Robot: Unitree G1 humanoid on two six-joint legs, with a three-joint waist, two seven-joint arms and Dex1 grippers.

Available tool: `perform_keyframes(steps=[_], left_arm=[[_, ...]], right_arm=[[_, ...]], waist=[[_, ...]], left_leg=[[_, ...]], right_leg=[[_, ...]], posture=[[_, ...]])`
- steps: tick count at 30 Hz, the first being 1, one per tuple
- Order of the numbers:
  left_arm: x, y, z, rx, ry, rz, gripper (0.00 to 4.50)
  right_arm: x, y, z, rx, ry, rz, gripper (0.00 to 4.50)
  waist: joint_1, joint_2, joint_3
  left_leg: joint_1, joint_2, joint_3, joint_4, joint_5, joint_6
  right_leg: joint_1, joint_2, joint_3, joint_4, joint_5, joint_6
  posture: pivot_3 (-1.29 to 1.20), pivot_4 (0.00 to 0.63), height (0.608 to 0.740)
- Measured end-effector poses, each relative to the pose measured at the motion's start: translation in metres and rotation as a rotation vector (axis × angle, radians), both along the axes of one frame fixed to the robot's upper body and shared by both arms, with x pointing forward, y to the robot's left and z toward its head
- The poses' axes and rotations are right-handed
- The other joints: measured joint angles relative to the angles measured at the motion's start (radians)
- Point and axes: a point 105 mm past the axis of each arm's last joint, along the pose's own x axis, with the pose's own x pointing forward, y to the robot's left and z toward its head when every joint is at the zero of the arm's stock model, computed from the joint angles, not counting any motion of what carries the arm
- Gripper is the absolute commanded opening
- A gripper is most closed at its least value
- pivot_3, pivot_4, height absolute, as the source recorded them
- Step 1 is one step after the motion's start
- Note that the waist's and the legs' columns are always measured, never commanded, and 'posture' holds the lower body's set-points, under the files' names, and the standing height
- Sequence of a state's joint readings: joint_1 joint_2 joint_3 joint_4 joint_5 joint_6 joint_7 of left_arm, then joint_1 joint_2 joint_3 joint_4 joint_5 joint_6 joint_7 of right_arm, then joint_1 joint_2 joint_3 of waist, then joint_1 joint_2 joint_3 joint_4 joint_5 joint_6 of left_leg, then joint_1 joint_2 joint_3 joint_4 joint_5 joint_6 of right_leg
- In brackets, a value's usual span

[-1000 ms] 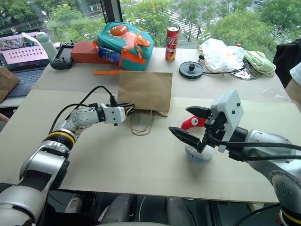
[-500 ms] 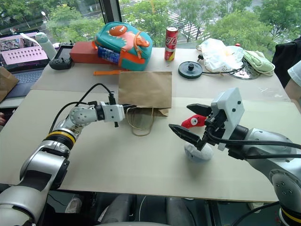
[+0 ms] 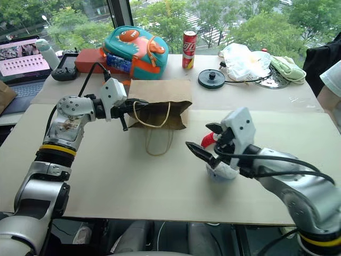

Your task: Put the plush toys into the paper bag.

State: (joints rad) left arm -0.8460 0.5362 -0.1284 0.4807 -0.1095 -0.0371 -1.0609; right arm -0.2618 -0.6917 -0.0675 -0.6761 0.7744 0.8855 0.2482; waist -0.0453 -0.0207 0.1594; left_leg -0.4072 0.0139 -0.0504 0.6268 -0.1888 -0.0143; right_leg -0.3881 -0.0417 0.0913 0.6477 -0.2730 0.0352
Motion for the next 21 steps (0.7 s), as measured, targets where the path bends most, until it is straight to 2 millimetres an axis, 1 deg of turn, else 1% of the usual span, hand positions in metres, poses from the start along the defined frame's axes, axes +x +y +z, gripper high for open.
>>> perform_keyframes(steps=[1,2,4,5,8,9,11,14,15,19,21], left_arm=[[-0.001,0.000,-0.001,0.001,0.004,-0.001,0.00],[-0.002,0.001,-0.004,0.002,0.016,0.004,0.00],[-0.002,0.002,-0.007,0.002,0.031,0.009,0.00],[-0.002,0.002,-0.008,0.001,0.038,0.013,0.00],[-0.003,0.001,-0.006,0.001,0.038,0.011,0.00],[-0.002,0.001,-0.006,-0.004,0.047,0.015,0.00],[-0.003,0.001,-0.006,-0.008,0.056,0.017,0.00],[-0.004,-0.003,-0.003,-0.016,0.064,0.009,0.00],[-0.006,-0.005,-0.001,-0.018,0.068,0.005,0.00],[-0.009,-0.011,0.005,-0.039,0.078,-0.014,0.00],[-0.011,-0.014,0.007,-0.049,0.088,-0.019,0.00]], right_arm=[[0.005,0.002,-0.007,-0.006,0.012,-0.025,3.47],[0.009,0.006,-0.014,-0.006,0.030,-0.042,3.08],[0.012,0.012,-0.023,0.004,0.052,-0.049,2.43],[0.012,0.018,-0.026,0.002,0.057,-0.041,2.02],[0.013,0.026,-0.026,0.004,0.046,-0.026,1.02],[0.015,0.031,-0.025,0.011,0.041,-0.023,0.62],[0.017,0.036,-0.025,0.024,0.040,-0.018,0.05],[0.021,0.048,-0.025,0.035,0.036,-0.012,0.05],[0.025,0.054,-0.028,0.036,0.038,-0.017,0.05],[0.035,0.064,-0.033,0.050,0.030,-0.050,0.05],[0.043,0.073,-0.034,0.076,0.017,-0.073,0.05]], waist=[[0.000,0.000,0.000],[0.000,0.000,0.000],[0.001,0.000,0.000],[0.002,0.000,0.000],[0.003,0.000,0.000],[0.003,0.000,0.000],[0.003,0.000,0.000],[0.002,0.000,0.000],[0.001,0.000,0.000],[0.001,0.000,0.000],[-0.001,0.000,0.000]], left_leg=[[0.000,0.000,0.000,0.000,0.000,0.000],[0.000,0.000,0.000,0.000,0.000,0.000],[-0.001,0.000,0.000,0.000,0.000,0.000],[-0.002,0.000,-0.001,0.000,0.000,0.000],[-0.002,-0.001,-0.001,0.000,0.000,0.000],[-0.002,0.000,-0.001,0.000,0.000,0.000],[-0.002,0.000,-0.001,0.000,0.000,0.000],[-0.001,0.000,-0.001,0.000,0.000,0.000],[-0.001,0.000,-0.001,0.000,0.000,0.000],[-0.001,0.000,-0.001,0.000,0.000,0.000],[-0.001,0.000,-0.001,-0.001,0.000,0.000]], right_leg=[[0.000,0.000,0.000,0.000,0.000,0.000],[0.000,0.000,0.000,0.000,0.000,0.000],[-0.001,0.000,0.000,0.000,0.000,0.000],[-0.001,0.000,0.000,0.000,0.000,0.000],[-0.001,-0.001,0.000,0.000,0.000,0.000],[-0.001,0.000,0.000,0.000,0.000,0.000],[-0.001,0.000,-0.001,0.000,0.000,0.000],[-0.001,0.000,-0.001,0.000,0.000,0.000],[-0.001,0.000,-0.001,0.000,0.000,0.000],[-0.001,0.000,-0.001,0.000,0.000,0.000],[-0.002,0.000,-0.001,0.000,0.000,0.000]], posture=[[0.00,0.150,0.739],[0.00,0.150,0.739],[0.00,0.150,0.739],[0.00,0.150,0.739],[0.00,0.150,0.739],[0.00,0.150,0.739],[0.00,0.150,0.739],[0.00,0.150,0.739],[0.00,0.150,0.739],[0.00,0.150,0.739],[0.00,0.150,0.739]])
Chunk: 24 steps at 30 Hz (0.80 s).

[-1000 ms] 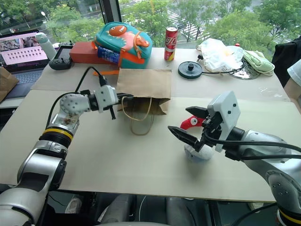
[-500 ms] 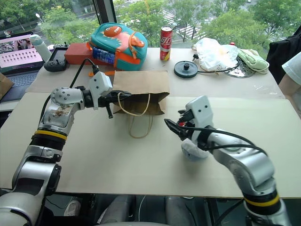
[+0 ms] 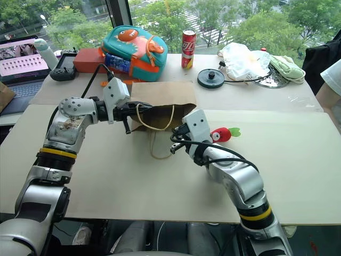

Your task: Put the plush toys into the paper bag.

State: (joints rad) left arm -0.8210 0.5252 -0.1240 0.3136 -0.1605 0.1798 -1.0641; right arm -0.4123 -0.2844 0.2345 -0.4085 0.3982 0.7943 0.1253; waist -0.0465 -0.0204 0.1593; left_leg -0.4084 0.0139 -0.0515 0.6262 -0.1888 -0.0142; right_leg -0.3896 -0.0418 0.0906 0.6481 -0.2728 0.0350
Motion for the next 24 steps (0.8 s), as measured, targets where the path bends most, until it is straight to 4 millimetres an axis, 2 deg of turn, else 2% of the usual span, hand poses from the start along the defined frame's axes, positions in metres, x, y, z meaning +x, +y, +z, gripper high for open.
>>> perform_keyframes(steps=[2,6,10,15,18,21,24], left_arm=[[-0.002,-0.004,0.002,-0.006,0.001,-0.011,0.00],[-0.005,-0.006,0.005,-0.010,0.010,-0.014,0.00],[-0.007,-0.009,0.009,-0.028,0.021,-0.021,0.00],[-0.007,-0.007,0.011,-0.048,0.049,-0.005,0.00],[-0.004,-0.005,0.021,-0.072,0.046,0.012,0.00],[0.000,-0.003,0.033,-0.101,0.031,0.032,0.00],[0.003,0.000,0.036,-0.117,0.036,0.051,0.00]], right_arm=[[0.007,0.009,-0.002,0.015,-0.018,-0.017,0.05],[0.025,0.014,-0.012,0.018,-0.035,-0.094,0.05],[0.036,0.020,-0.033,0.017,0.018,-0.137,0.05],[0.039,0.020,-0.054,-0.026,0.085,-0.155,0.05],[0.038,0.019,-0.062,-0.051,0.116,-0.151,0.05],[0.037,0.022,-0.061,-0.046,0.118,-0.148,0.05],[0.038,0.021,-0.061,-0.047,0.117,-0.148,0.05]], waist=[[0.001,0.000,0.000],[0.001,0.000,0.000],[0.000,0.000,0.000],[0.000,0.000,0.000],[0.000,0.000,0.000],[0.000,0.000,0.000],[-0.003,0.000,0.000]], left_leg=[[0.000,0.000,0.000,0.000,0.000,0.000],[0.000,0.000,0.000,0.000,0.000,0.000],[0.000,0.000,0.000,0.000,0.000,0.000],[0.000,0.000,0.000,0.000,0.000,0.000],[0.000,0.000,-0.001,0.000,0.000,0.000],[0.001,0.000,-0.001,-0.001,0.000,0.000],[0.001,0.000,0.000,-0.001,0.000,0.000]], right_leg=[[0.000,0.000,0.000,0.000,0.000,0.000],[0.000,0.000,0.000,0.000,0.000,0.000],[0.000,0.000,0.000,0.000,0.000,0.000],[0.000,0.000,0.000,0.001,0.000,0.000],[0.000,0.000,0.000,0.001,0.000,0.000],[0.000,0.000,0.000,0.001,0.000,0.000],[0.000,0.000,0.000,0.001,0.000,0.000]], posture=[[0.00,0.150,0.739],[0.00,0.150,0.739],[0.00,0.150,0.739],[0.00,0.150,0.739],[0.00,0.150,0.739],[0.00,0.150,0.739],[0.00,0.150,0.739]])
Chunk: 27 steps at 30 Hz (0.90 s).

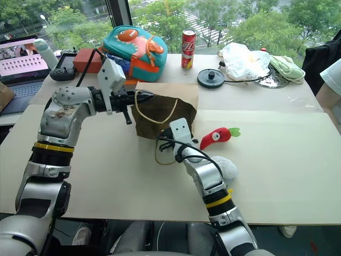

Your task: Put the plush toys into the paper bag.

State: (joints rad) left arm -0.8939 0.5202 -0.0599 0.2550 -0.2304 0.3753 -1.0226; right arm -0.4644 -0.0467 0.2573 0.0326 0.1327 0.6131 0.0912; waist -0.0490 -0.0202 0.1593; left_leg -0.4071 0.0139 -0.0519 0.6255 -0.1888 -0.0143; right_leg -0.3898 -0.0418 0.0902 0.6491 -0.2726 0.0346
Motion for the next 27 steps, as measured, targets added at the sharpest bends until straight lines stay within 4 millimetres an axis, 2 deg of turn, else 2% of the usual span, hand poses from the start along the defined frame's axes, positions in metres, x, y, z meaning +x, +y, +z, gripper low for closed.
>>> perform_keyframes(steps=[10,14,16,19,21,25,27], left_arm=[[0.001,0.001,-0.002,-0.006,0.010,0.008,0.00],[0.000,0.003,-0.013,0.001,0.032,0.012,0.00],[0.000,0.002,-0.017,0.002,0.042,0.015,0.00],[0.001,0.001,-0.018,-0.003,0.040,0.024,0.00],[0.001,-0.001,-0.018,-0.005,0.041,0.024,0.00],[0.002,-0.002,-0.019,-0.006,0.041,0.025,0.00],[0.002,-0.002,-0.019,-0.009,0.041,0.024,0.00]], right_arm=[[0.000,-0.001,0.000,0.000,0.006,0.003,0.05],[0.000,-0.002,0.008,0.041,-0.006,-0.008,0.05],[-0.005,-0.004,0.018,0.084,-0.021,0.003,0.05],[-0.020,-0.008,0.044,0.170,-0.058,0.048,0.05],[-0.031,-0.013,0.053,0.190,-0.072,0.068,0.05],[-0.044,-0.026,0.055,0.184,-0.047,0.070,0.05],[-0.048,-0.037,0.057,0.188,-0.038,0.042,0.59]], waist=[[0.001,0.000,0.000],[0.000,0.000,0.000],[0.001,0.000,0.000],[0.005,0.000,0.000],[0.005,0.000,0.000],[0.005,0.000,0.000],[0.005,0.000,0.000]], left_leg=[[0.000,0.000,0.000,0.000,0.000,0.000],[0.000,0.000,0.000,0.000,0.000,0.000],[-0.001,0.000,0.000,0.000,0.000,0.000],[-0.002,0.000,-0.001,0.000,0.000,0.000],[-0.002,0.000,-0.001,0.000,0.000,0.000],[-0.002,0.000,-0.001,0.000,0.000,0.000],[-0.001,0.000,-0.001,0.000,0.000,0.000]], right_leg=[[0.000,0.000,0.000,0.000,0.000,0.000],[0.000,0.000,0.000,0.000,0.000,0.000],[-0.001,0.000,0.000,0.000,0.000,0.000],[0.000,0.000,0.000,0.000,0.000,0.000],[0.000,0.000,-0.001,0.000,0.000,0.000],[0.000,0.000,0.000,-0.001,0.000,0.000],[0.000,0.000,0.000,0.000,0.000,0.000]], posture=[[0.00,0.150,0.739],[0.00,0.150,0.739],[0.00,0.150,0.739],[0.00,0.150,0.739],[0.00,0.150,0.739],[0.00,0.150,0.739],[0.00,0.150,0.739]])
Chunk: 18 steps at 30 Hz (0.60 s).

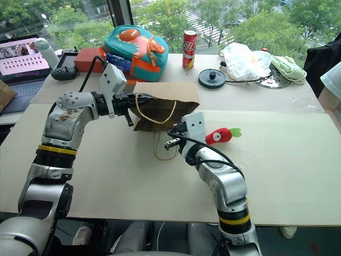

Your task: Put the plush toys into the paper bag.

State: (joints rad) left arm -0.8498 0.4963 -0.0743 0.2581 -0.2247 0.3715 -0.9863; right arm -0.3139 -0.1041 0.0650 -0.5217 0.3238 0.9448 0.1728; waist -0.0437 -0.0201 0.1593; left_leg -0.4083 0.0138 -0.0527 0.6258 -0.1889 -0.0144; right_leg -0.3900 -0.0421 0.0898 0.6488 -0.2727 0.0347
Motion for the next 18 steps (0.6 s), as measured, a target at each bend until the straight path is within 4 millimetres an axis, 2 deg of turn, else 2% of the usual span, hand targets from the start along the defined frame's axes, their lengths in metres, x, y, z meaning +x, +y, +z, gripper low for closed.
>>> perform_keyframes(steps=[1,4,8,11,12,18], left_arm=[[0.000,0.000,0.000,-0.001,0.000,0.000,0.00],[0.000,-0.003,0.000,-0.006,0.001,-0.004,0.00],[0.000,-0.004,-0.001,-0.009,0.002,-0.007,0.00],[0.000,-0.004,-0.001,-0.010,0.002,-0.008,0.00],[0.000,-0.004,-0.001,-0.010,0.003,-0.008,0.00],[0.002,-0.003,-0.002,-0.013,0.015,0.000,0.00]], right_arm=[[-0.001,-0.005,0.002,-0.002,0.001,-0.015,0.75],[0.002,-0.039,0.002,-0.033,0.031,-0.140,1.80],[0.006,-0.073,-0.006,-0.066,0.098,-0.290,3.16],[0.010,-0.087,-0.016,-0.071,0.160,-0.386,4.22],[0.011,-0.088,-0.019,-0.078,0.175,-0.399,4.40],[0.021,-0.081,-0.045,-0.185,0.254,-0.443,4.40]], waist=[[0.000,0.000,0.000],[0.000,0.000,0.000],[-0.002,0.000,0.000],[-0.003,0.000,0.000],[-0.003,0.000,0.000],[-0.002,0.000,0.000]], left_leg=[[0.000,0.000,0.000,0.000,0.000,0.000],[0.000,0.000,0.000,0.000,0.000,0.000],[0.000,0.000,0.001,-0.001,0.000,0.000],[0.000,0.000,0.001,-0.001,0.000,0.000],[0.000,0.000,0.001,-0.001,0.000,0.000],[0.000,0.000,0.001,0.000,0.000,0.000]], right_leg=[[0.000,0.000,0.000,0.000,0.000,0.000],[0.000,0.000,0.000,-0.001,0.000,0.000],[0.000,0.000,0.000,0.000,0.000,0.000],[0.000,0.000,0.001,0.000,0.000,0.000],[0.000,0.000,0.001,0.000,0.000,0.000],[0.000,0.000,0.001,-0.001,0.000,0.000]], posture=[[0.00,0.150,0.739],[0.00,0.150,0.739],[0.00,0.150,0.739],[0.00,0.150,0.739],[0.00,0.150,0.739],[0.00,0.150,0.739]])
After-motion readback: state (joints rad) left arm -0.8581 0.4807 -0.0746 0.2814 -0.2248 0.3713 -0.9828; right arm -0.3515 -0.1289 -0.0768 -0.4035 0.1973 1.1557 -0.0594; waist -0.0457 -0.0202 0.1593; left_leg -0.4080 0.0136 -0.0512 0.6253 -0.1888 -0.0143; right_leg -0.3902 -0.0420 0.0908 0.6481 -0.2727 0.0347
